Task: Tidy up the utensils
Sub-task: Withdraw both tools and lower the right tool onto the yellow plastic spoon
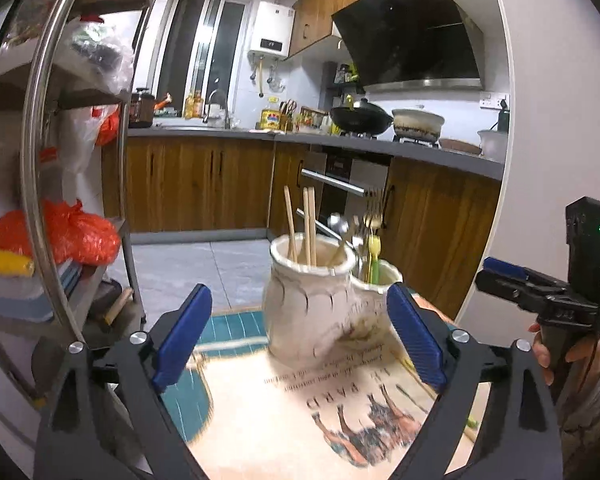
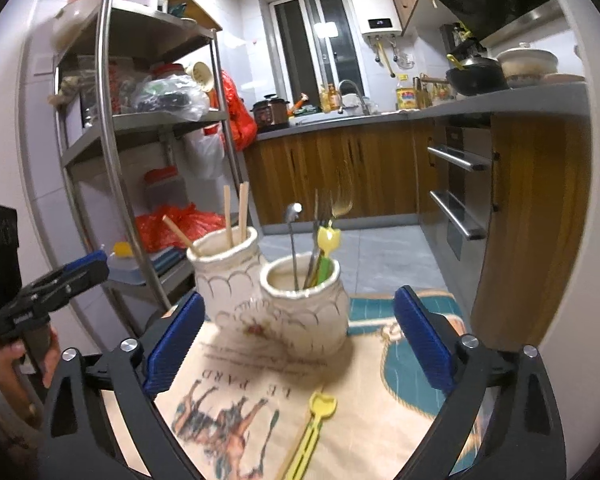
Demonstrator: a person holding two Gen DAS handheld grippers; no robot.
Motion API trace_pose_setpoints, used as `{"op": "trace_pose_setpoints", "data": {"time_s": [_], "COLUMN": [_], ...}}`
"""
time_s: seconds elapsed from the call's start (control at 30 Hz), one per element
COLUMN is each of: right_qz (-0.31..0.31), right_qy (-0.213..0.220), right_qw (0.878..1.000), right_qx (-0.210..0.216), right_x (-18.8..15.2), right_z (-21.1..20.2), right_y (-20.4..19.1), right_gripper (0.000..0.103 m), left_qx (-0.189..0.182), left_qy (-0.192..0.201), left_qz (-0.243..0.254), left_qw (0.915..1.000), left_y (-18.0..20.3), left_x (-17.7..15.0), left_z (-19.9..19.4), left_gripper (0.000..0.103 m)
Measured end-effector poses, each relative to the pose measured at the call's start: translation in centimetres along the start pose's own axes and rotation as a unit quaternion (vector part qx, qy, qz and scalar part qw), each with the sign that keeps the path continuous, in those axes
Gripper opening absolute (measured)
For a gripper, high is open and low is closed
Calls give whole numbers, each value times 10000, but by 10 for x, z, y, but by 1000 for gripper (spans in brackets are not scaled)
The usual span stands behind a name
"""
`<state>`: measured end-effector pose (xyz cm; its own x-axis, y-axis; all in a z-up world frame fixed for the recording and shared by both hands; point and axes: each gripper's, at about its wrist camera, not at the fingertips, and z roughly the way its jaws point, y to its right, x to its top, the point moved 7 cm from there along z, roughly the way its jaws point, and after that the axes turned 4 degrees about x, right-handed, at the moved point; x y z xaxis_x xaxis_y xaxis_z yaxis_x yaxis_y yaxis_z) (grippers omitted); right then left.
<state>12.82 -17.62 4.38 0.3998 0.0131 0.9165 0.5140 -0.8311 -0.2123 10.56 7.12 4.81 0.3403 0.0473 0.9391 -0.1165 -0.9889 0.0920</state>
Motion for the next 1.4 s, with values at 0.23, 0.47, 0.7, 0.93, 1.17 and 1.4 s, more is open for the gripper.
{"op": "trace_pose_setpoints", "data": {"time_s": [0.23, 0.47, 0.7, 0.93, 1.17, 1.4], "right_qz": [184, 158, 54, 60, 81, 40], "right_qy": [-349, -719, -1148, -2027, -2236, -2389], "right_qw": [9983, 9956, 9903, 9736, 9700, 9680], "right_qx": [-421, -574, -781, -1047, -956, -765], "right_x": [-33, -57, -76, -104, -110, -114], "right_z": [-5, 1, 12, 36, 42, 45], "right_y": [14, 15, 16, 24, 20, 11], "right_gripper": [98, 98, 98, 95, 63, 32], "left_qx": [-38, -18, -73, -116, -124, -117], "left_qy": [-268, -653, -836, -886, -937, -938], "left_qz": [-65, 106, 79, 81, 63, 70], "left_qw": [9996, 9978, 9964, 9960, 9955, 9955], "left_y": [12, 18, 19, 20, 20, 21], "left_x": [-30, -56, -63, -63, -64, -64], "left_z": [4, 14, 16, 18, 20, 20], "left_gripper": [97, 97, 97, 97, 97, 97]}}
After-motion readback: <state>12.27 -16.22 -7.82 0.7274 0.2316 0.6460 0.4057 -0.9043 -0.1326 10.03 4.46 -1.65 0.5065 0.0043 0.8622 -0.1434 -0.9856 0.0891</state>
